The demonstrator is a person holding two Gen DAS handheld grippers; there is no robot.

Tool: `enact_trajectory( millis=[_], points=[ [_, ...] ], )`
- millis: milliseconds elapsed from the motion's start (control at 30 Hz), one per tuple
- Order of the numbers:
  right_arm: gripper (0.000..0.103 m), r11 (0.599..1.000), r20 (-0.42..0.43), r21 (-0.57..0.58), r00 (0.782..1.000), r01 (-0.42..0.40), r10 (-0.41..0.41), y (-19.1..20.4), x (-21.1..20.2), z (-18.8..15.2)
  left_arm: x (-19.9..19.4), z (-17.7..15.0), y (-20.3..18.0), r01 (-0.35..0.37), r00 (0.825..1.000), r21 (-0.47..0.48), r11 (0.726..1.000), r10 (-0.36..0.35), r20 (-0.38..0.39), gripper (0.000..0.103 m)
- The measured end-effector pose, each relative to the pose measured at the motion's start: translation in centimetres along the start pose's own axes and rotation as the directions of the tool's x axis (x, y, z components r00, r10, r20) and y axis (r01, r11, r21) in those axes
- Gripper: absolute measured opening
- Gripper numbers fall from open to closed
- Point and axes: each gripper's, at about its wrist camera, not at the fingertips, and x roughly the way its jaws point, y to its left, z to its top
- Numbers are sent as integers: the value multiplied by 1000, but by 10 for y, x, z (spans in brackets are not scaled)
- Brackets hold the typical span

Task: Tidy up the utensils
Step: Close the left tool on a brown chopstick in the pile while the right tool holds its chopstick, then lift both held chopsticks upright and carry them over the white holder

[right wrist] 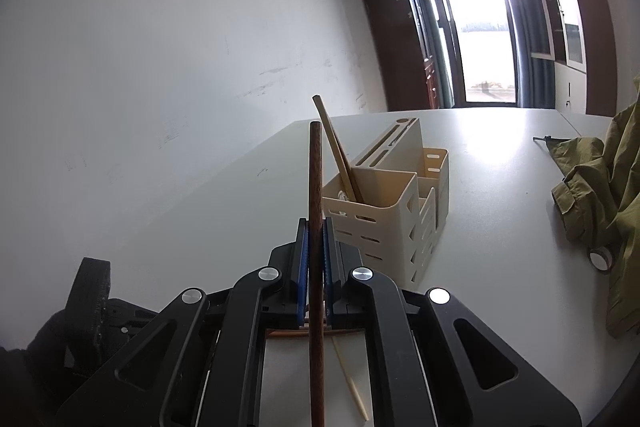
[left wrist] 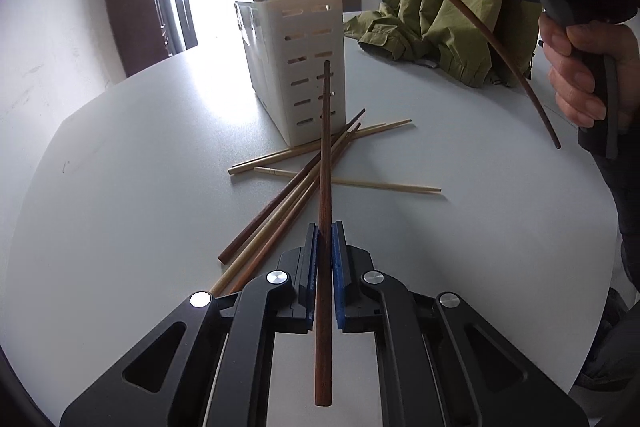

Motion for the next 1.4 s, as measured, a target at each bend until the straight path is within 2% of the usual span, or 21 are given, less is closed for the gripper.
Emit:
enact_trajectory(
  millis=[200, 400, 600, 767, 967, 1200, 1400],
  points=[
    [7, 1000, 55, -10, 998, 12, -11, 2, -14, 16, -46, 19, -8, -26, 990, -2, 1000, 26, 136, 6],
    [7, 1000, 94, 3, 995, 23, -23, -1, -13, 31, -67, 51, 1, -63, 967, -43, 997, 71, 245, 6],
    [7, 1000, 157, 21, 987, 11, -15, -12, -8, 51, -69, 99, 9, -54, 936, -98, 994, 84, 343, 6],
    [7, 999, 192, 38, 981, 22, -29, -30, 7, 75, -58, 145, 15, -33, 909, -108, 994, 74, 409, 6],
    [7, 999, 258, 40, 966, 0, -10, -48, 33, 101, -31, 192, 28, 9, 886, -127, 992, 51, 461, 6],
    [7, 994, 317, 107, 948, -22, -13, -82, 64, 109, 6, 220, 51, 82, 865, -190, 978, 24, 501, 6],
    [7, 990, 370, 134, 929, -42, -11, -94, 67, 125, 27, 229, 59, 151, 850, -218, 964, -14, 527, 6]
  ],
)
